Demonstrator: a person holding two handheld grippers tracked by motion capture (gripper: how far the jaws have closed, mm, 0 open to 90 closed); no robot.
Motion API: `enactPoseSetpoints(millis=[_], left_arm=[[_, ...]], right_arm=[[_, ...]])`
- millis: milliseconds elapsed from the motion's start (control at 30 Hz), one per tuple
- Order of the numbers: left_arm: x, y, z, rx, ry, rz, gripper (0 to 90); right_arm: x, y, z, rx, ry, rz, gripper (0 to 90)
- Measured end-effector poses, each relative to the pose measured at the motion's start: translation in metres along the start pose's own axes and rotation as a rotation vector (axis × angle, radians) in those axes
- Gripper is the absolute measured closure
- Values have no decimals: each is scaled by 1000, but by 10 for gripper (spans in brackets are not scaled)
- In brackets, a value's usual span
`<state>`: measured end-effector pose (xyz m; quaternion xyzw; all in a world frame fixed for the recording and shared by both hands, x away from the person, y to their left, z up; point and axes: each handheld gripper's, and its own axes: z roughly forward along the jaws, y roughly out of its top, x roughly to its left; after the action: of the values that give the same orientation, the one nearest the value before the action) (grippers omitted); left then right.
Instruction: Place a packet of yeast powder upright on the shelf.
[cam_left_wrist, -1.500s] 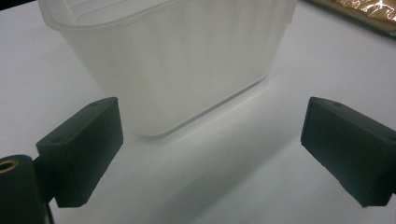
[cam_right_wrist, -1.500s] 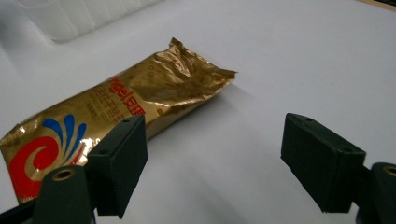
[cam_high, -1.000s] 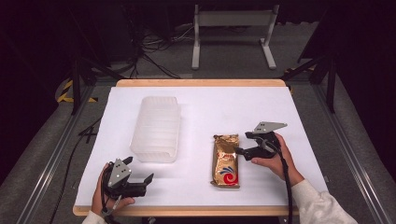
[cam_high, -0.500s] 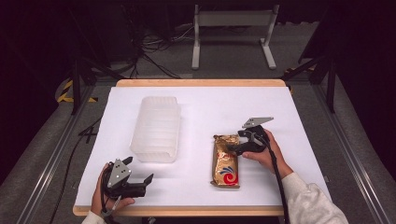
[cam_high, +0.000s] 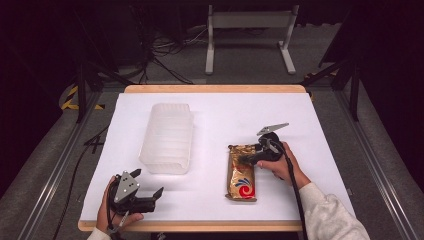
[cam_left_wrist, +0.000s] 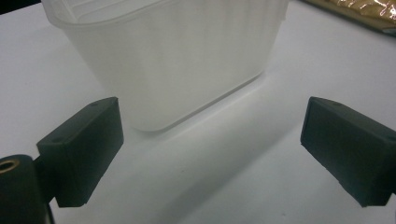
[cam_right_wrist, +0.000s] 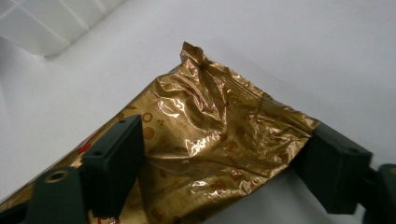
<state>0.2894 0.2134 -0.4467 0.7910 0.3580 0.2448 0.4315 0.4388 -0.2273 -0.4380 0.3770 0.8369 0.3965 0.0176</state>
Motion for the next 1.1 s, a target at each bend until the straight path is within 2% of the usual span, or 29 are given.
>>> enactPoseSetpoints(millis=[67,100,233,333,367,400,467,600,633,667,733,867,1100], left_arm=[[-1,1,1,3,-2,1,69],[-2,1,1,2,-3,4,69],[-2,1,2,3,-5,0,70],[-1,1,3,6,-9,3,70],[-1,1,3,6,-9,3,70],[-1,1,3,7,-9,2,70],[-1,2,3,3,-8,2,71],[-1,1,3,4,-11,0,70],[-1,1,3,5,-9,0,71],[-1,1,3,5,-9,0,70],[-1,1,2,5,-8,0,70],[-1,1,2,3,-8,-1,70],[-1,1,2,6,-15,4,70]], right_arm=[[-1,-2,1,-19,66,21,433],[-2,-3,1,-26,77,20,464],[-6,-4,2,-46,85,58,569],[-13,-6,1,-62,68,102,721],[-14,-7,2,-61,62,102,767],[-14,-7,2,-61,62,102,767],[-14,-6,2,-61,32,94,834],[-13,-6,2,-70,11,80,870],[-10,-5,-1,-79,-1,57,874],[-10,-5,-1,-79,-1,57,874],[-2,-2,-11,-116,-13,25,878],[7,1,-27,-169,-10,-19,883],[19,3,-53,-214,16,-85,887]])
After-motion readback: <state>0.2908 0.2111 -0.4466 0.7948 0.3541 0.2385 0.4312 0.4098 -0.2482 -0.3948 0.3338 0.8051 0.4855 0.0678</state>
